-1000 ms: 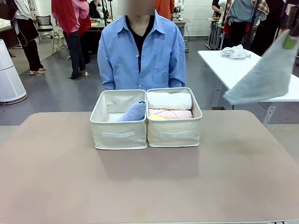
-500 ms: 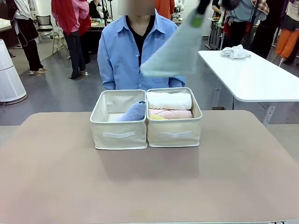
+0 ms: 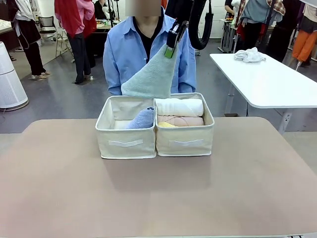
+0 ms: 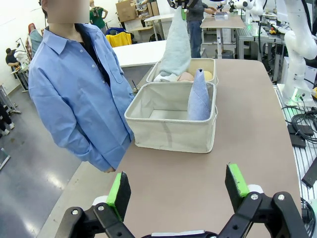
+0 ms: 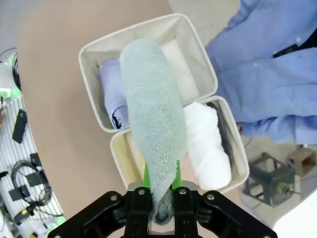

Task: Sort the towels based on their folding style.
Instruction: Pick up another triangle-folded towel from the table and place it in the left Fabric basket.

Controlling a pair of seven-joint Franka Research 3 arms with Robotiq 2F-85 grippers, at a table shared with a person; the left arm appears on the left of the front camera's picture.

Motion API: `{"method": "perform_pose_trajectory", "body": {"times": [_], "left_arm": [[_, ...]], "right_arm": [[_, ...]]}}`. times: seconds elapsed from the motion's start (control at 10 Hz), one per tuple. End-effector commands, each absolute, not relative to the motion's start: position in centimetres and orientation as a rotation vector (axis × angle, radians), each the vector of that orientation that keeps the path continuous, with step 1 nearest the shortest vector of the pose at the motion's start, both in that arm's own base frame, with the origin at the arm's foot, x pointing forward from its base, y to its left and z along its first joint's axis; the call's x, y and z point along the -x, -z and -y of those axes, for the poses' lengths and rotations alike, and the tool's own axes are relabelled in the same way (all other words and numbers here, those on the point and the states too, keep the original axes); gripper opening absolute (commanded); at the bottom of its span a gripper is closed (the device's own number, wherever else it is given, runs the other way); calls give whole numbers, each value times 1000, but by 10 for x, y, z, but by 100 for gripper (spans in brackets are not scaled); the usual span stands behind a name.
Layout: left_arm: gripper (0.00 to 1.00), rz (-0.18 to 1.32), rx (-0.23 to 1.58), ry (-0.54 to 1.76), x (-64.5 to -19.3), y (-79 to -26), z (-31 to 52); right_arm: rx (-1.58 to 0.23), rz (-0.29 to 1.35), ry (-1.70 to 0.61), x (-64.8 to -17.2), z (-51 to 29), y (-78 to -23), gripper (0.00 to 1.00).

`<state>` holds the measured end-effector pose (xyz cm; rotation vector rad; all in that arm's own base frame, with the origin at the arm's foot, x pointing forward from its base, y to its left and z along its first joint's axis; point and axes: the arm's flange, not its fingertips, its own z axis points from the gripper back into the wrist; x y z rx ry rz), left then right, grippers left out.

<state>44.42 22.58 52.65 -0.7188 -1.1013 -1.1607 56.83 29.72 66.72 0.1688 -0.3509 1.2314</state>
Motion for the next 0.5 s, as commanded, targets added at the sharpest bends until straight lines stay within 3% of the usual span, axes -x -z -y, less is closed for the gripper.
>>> {"method": "perform_pose_trajectory", "body": {"times": [0.0, 0.4], "left_arm": [[100, 1099, 711, 1169, -441, -527, -227], [100, 1099, 711, 1169, -441, -527, -227]], "right_arm": [[-178, 339, -1204, -570, -294, -666, 16], [-178, 339, -1204, -570, -294, -666, 16]]}}
